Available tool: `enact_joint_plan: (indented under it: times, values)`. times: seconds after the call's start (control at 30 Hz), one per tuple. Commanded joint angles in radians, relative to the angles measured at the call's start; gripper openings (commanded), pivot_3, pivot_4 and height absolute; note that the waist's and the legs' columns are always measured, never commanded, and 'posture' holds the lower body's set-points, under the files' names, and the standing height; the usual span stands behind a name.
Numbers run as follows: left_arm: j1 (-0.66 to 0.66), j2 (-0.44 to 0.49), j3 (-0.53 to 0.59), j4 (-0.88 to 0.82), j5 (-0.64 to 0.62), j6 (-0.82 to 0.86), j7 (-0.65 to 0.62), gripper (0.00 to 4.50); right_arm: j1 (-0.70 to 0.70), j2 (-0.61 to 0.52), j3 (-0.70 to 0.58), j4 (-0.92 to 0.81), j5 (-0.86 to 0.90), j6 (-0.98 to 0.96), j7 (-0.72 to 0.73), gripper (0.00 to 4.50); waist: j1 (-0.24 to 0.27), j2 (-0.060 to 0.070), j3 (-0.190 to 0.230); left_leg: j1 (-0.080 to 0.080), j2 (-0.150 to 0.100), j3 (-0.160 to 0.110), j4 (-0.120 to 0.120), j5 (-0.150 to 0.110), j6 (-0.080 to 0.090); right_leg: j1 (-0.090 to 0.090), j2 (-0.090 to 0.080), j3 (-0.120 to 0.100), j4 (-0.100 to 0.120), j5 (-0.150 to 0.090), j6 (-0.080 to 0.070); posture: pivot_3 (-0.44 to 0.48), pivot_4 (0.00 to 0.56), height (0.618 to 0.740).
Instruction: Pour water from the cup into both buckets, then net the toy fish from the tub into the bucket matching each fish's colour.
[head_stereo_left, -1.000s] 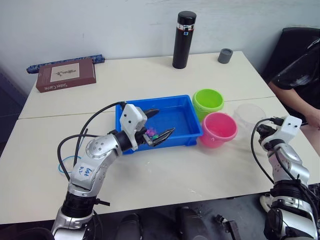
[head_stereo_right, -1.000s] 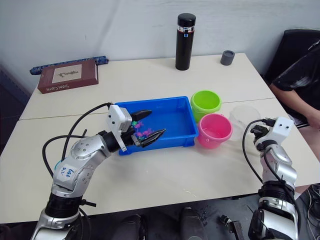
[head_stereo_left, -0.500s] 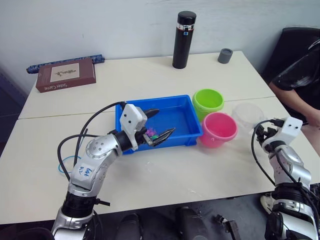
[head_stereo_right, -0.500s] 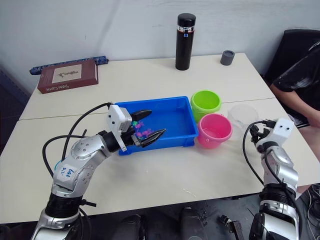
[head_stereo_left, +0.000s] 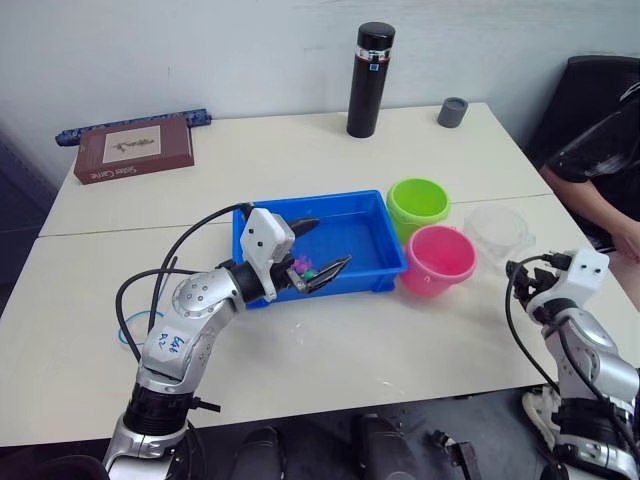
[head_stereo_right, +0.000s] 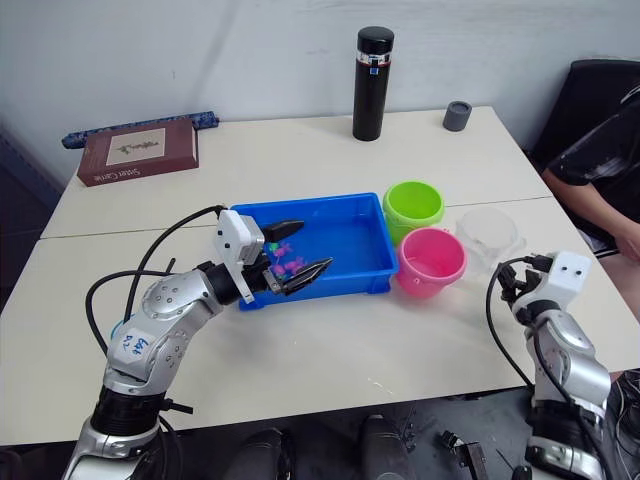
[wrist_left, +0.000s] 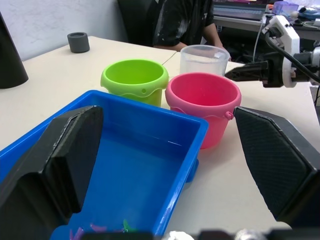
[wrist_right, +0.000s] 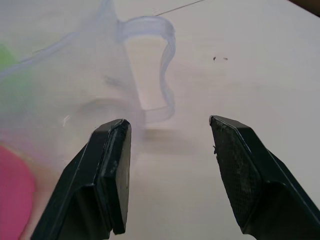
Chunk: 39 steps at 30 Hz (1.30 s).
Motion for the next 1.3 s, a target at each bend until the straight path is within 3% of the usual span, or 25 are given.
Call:
enact_joint_plan:
  times: [0.03, 0.1, 0.23, 0.43, 0.5, 0.57, 0.73, 0.97, 1.3]
  values:
    - [0.002, 0.001, 0.006, -0.021, -0.006, -0.019, -0.006, 4.50, 0.059, -0.011, -0.054, -0.181, 0.063, 0.066, -0.012, 2.70, 0.004, 0.000, 0.000, 0.000, 0.000, 0.000, 0.000, 0.000, 0.000, 0.000, 0.000, 0.000, 0.000, 0.000, 0.000, 0.000, 0.150, 0.740]
    - [0.005, 0.005, 0.011, -0.020, -0.005, -0.019, -0.007, 4.50, 0.115, -0.026, -0.059, -0.306, 0.115, 0.124, 0.016, 2.70, 0.010, 0.000, 0.000, 0.000, 0.000, 0.000, -0.001, 0.000, 0.000, 0.000, 0.000, 0.000, 0.000, 0.000, 0.000, 0.000, 0.150, 0.740]
    - [0.014, 0.012, 0.024, -0.027, -0.008, -0.014, -0.003, 4.50, 0.149, -0.131, -0.122, -0.614, 0.496, 0.361, 0.074, 2.70, 0.008, 0.000, 0.000, 0.000, 0.000, 0.000, 0.000, -0.001, 0.001, 0.000, 0.000, 0.000, 0.000, 0.000, 0.000, 0.000, 0.150, 0.740]
    - [0.017, 0.012, 0.027, -0.027, -0.009, -0.011, 0.001, 4.50, 0.026, -0.301, -0.144, -0.660, 0.736, 0.445, 0.042, 2.70, 0.016, -0.003, 0.000, -0.001, 0.000, -0.003, 0.000, -0.001, 0.002, 0.001, 0.000, -0.002, -0.002, 0.000, 0.000, 0.000, 0.150, 0.740]
    - [0.021, 0.011, 0.028, -0.027, -0.006, -0.013, 0.004, 4.50, -0.073, -0.339, -0.085, -0.655, 0.788, 0.461, 0.022, 3.55, 0.015, -0.003, 0.000, -0.002, -0.001, -0.002, 0.000, -0.002, 0.003, 0.000, -0.001, -0.001, -0.003, 0.000, 0.000, 0.000, 0.150, 0.740]
    - [0.027, 0.011, 0.032, -0.027, -0.001, -0.015, 0.010, 4.50, -0.145, -0.339, -0.010, -0.647, 0.791, 0.465, 0.013, 4.45, 0.013, -0.003, 0.000, -0.002, 0.000, -0.003, 0.000, -0.002, 0.003, 0.000, -0.001, -0.001, -0.003, 0.000, 0.000, 0.000, 0.150, 0.740]
    - [0.045, 0.011, 0.072, -0.024, 0.020, -0.018, 0.064, 4.50, -0.282, -0.292, 0.203, -0.580, 0.695, 0.436, 0.087, 4.45, 0.016, -0.004, 0.000, -0.004, 0.000, -0.005, 0.000, -0.002, 0.004, -0.001, -0.001, -0.003, -0.003, 0.000, -0.001, 0.000, 0.150, 0.740]
    - [0.157, 0.013, 0.183, -0.078, 0.030, -0.005, 0.164, 4.50, -0.423, -0.263, 0.448, -0.442, 0.493, 0.351, 0.342, 4.45, 0.016, -0.004, 0.000, -0.005, 0.000, -0.007, 0.000, -0.003, 0.005, -0.002, -0.002, -0.003, -0.004, 0.000, -0.001, 0.000, 0.150, 0.740]
    - [0.364, -0.013, 0.436, -0.133, 0.049, -0.001, 0.348, 4.50, -0.602, -0.176, 0.590, -0.252, 0.314, 0.245, 0.615, 4.45, 0.013, -0.004, 0.000, -0.004, 0.002, -0.008, 0.000, -0.003, 0.004, -0.002, -0.003, -0.005, -0.003, 0.000, -0.001, 0.000, 0.150, 0.740]
